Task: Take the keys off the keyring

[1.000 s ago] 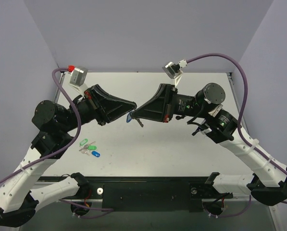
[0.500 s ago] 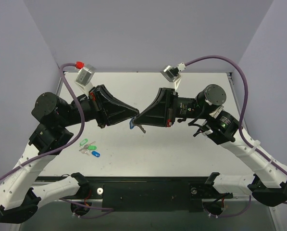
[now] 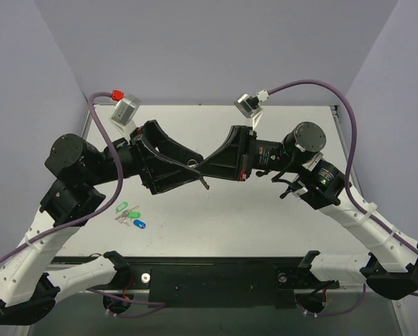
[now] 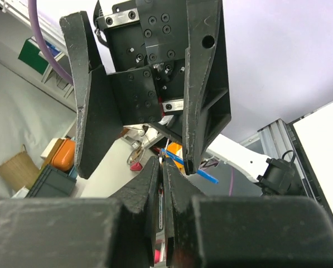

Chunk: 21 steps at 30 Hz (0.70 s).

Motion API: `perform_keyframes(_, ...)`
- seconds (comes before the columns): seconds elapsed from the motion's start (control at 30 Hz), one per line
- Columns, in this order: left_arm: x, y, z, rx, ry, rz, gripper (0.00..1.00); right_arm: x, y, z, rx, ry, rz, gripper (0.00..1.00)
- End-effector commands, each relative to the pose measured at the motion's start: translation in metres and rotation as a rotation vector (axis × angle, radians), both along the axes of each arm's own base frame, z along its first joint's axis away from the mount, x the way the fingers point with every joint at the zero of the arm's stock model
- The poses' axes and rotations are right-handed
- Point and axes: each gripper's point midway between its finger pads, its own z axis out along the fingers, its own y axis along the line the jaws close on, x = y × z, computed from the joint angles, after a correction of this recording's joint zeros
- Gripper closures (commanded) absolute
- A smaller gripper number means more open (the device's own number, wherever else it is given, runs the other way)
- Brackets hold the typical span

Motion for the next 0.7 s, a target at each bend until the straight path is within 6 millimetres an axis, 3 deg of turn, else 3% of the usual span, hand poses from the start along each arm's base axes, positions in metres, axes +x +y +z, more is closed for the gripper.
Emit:
perform_keyframes(0.0,0.002,0.016,0.021,-0.062,-0.022,0.1,0.2,0.005,-0.002,0.018,0.072,-0.046,-0.041,1.0)
perform_keyframes(0.07,0.012,0.021,0.021,-0.102,0.005,0.166,0.2,0.006,-0.001,0.017,0.071,-0.045,-0.043,1.0)
perform_keyframes(0.1,0.014,0.03,0.03,-0.153,-0.001,0.211,0.2,0.007,-0.001,0.017,0.071,-0.046,-0.044,1.0)
perform_keyframes(0.13,0.018,0.029,0.024,-0.164,0.029,0.221,0.2,0.006,-0.002,0.02,0.076,-0.049,-0.044,1.0)
perform_keyframes(0.17,0.017,0.037,0.035,-0.223,0.011,0.246,0.2,0.006,-0.001,0.019,0.075,-0.048,-0.044,1.0)
perform_keyframes(0.2,0.022,0.036,0.027,-0.231,0.048,0.256,0.21,0.007,0.0,0.019,0.075,-0.048,-0.046,1.0)
perform_keyframes(0.33,0.027,0.05,0.031,-0.352,0.095,0.297,0.26,0.009,0.001,0.021,0.083,-0.051,-0.053,1.0)
perform_keyframes(0.67,0.034,0.047,0.023,-0.379,0.153,0.299,0.42,0.013,0.005,0.027,0.097,-0.053,-0.057,1.0)
